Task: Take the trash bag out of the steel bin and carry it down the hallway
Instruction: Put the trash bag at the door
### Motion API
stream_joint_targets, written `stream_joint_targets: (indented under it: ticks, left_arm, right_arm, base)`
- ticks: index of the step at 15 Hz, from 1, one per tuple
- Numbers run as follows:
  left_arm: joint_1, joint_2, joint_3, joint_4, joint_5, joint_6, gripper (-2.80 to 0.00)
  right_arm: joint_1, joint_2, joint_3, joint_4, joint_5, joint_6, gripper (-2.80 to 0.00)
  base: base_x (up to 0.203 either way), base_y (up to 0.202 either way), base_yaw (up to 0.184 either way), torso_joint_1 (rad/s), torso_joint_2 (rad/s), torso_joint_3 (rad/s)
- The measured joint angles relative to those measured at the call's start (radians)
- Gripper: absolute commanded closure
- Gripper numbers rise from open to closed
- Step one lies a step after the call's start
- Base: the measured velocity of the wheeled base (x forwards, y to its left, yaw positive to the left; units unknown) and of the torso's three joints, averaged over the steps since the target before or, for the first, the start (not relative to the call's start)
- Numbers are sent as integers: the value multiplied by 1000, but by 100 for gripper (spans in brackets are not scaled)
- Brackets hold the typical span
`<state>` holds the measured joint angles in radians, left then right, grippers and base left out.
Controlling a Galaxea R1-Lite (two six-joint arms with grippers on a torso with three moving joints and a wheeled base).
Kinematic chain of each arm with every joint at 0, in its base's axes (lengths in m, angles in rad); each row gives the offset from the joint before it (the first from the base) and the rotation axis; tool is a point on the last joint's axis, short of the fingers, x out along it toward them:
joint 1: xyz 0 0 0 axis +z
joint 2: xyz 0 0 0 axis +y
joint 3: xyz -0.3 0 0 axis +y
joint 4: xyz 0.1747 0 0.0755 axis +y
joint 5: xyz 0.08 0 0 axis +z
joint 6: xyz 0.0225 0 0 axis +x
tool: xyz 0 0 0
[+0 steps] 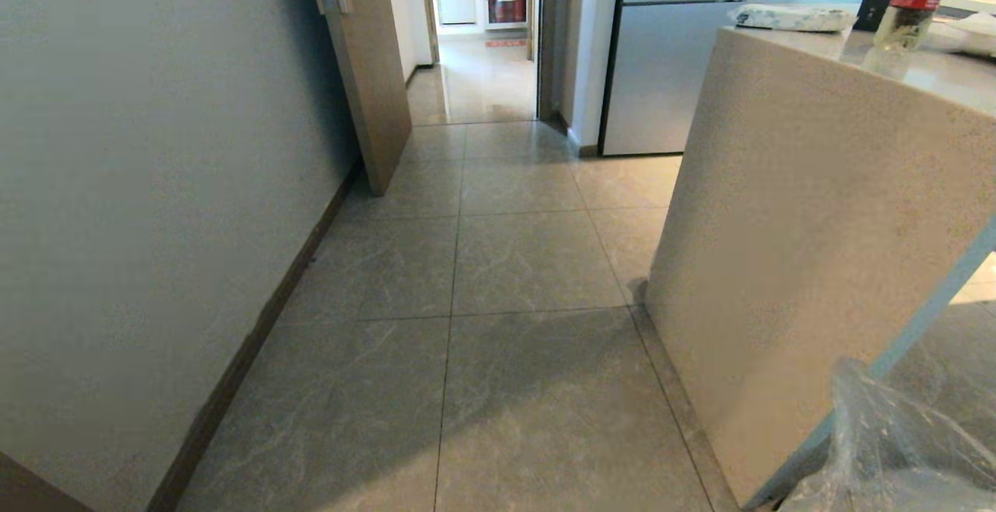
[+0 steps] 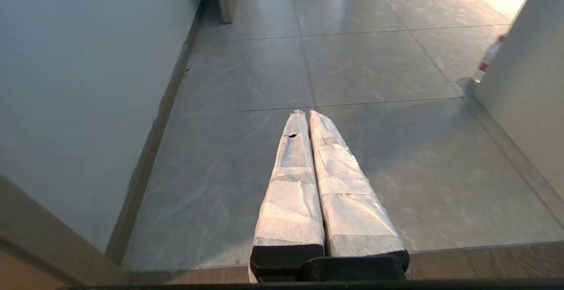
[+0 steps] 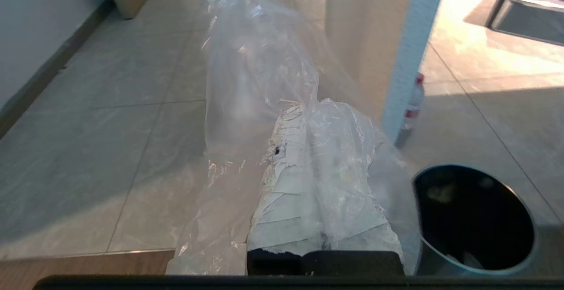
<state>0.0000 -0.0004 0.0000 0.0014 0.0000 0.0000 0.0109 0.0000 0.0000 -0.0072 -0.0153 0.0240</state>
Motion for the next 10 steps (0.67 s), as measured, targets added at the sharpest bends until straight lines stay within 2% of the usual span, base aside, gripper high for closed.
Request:
stream_joint_targets:
  ticks: [6,8,10]
  left_arm:
    - [0,0,0,0,0,0,0]
    - [0,0,0,0,0,1,0]
    - [0,0,0,0,0,2,0]
  right_arm:
    - [0,0,0,0,0,0,0]
    - [0,0,0,0,0,0,0]
    - [0,0,0,0,0,0,0]
  base:
    - [0,0,0,0,0,0]
    - [107,0,-7,3,1,-2]
    - [192,0,0,11,2,2]
